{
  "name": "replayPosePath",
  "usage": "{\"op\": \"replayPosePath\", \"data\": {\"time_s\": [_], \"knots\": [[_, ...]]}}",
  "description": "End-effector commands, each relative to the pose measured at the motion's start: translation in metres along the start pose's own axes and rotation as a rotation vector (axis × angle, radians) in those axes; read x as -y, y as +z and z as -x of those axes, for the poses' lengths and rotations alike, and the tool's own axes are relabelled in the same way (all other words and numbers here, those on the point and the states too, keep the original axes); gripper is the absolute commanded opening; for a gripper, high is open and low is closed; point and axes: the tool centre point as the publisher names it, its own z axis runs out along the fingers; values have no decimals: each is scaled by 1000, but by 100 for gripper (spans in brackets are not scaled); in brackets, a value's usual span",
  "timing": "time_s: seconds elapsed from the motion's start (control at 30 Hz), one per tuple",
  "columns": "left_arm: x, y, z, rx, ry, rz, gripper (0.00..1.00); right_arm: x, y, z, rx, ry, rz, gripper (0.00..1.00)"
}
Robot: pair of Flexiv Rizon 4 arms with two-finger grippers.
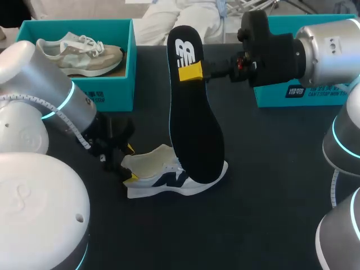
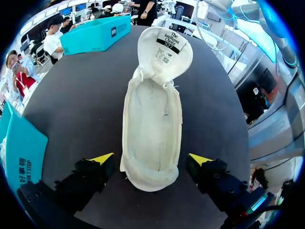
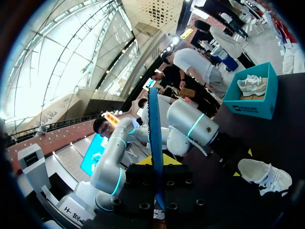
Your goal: Take the shoe out of the shoebox, open the shoe tongue, remove and reinsert the insole, then place the shoe into the shoebox
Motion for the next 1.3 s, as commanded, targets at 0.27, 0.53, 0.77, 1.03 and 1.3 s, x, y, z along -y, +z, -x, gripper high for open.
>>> {"op": "replayPosePath", "data": {"time_s": [0.27, 0.53, 0.77, 1.03, 1.3], "knots": [[3, -4, -3, -64, 2, 97, 100, 0, 3, 0, 4, 1, 0, 0], [9, -15, -4, -49, 34, 221, 100, 0, 3, 0, 4, 1, 0, 0], [8, -20, -1, -31, 97, 287, 100, 0, 3, 0, 4, 1, 0, 0], [7, -18, 3, -33, 136, 327, 100, 0, 3, 0, 4, 1, 0, 0], [18, -15, 1, -10, 148, 291, 100, 0, 3, 0, 4, 1, 0, 0]]}}
